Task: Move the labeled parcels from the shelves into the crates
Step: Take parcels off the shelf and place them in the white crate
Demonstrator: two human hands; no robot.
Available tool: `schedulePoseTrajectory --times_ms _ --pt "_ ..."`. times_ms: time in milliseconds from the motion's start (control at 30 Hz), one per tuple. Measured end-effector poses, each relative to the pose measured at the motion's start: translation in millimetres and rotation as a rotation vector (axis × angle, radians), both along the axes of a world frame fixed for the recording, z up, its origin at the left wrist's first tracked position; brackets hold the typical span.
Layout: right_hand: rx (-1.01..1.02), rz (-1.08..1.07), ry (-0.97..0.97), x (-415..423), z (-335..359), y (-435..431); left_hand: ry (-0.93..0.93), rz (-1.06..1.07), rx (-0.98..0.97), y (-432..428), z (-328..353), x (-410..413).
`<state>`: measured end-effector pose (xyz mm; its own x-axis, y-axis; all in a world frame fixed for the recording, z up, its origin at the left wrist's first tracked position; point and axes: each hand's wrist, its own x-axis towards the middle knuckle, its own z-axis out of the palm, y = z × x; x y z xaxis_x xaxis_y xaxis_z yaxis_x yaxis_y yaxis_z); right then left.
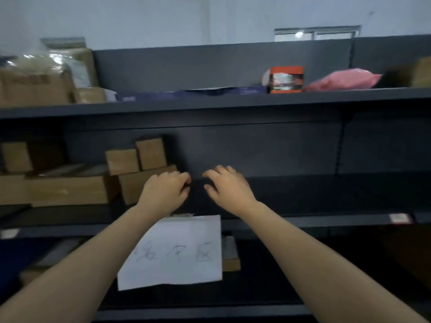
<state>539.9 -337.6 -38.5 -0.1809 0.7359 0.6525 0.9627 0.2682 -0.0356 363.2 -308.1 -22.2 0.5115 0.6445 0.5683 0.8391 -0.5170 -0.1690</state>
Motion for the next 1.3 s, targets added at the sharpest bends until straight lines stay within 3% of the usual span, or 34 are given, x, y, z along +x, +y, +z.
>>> schedulePoseTrajectory --times_ms 300,667,867,1000,1300 --pt "-0.165 0.082 0.153 -83.4 14.9 121.5 -0.08 0.141 -0.071 89.0 1.0 -87.9" --pt "-0.106 -0.027 0.215 -128.2 61.9 245.5 -0.234 0.431 -0.021 187.3 17.0 -103.7" --pt "-0.218 -0.148 0.241 -151.1 70.8 283.6 -0.428 0.542 -0.206 225.6 24.7 -104.6" --pt "-0.275 -0.158 0.412 -156.5 62.9 292.1 -0.52 0.525 -0.335 237.7 18.6 -99.2" --pt "-0.113 -0.143 0.506 -128.2 51.0 256.8 -0.669 0.326 -0.248 234.1 8.4 -103.2"
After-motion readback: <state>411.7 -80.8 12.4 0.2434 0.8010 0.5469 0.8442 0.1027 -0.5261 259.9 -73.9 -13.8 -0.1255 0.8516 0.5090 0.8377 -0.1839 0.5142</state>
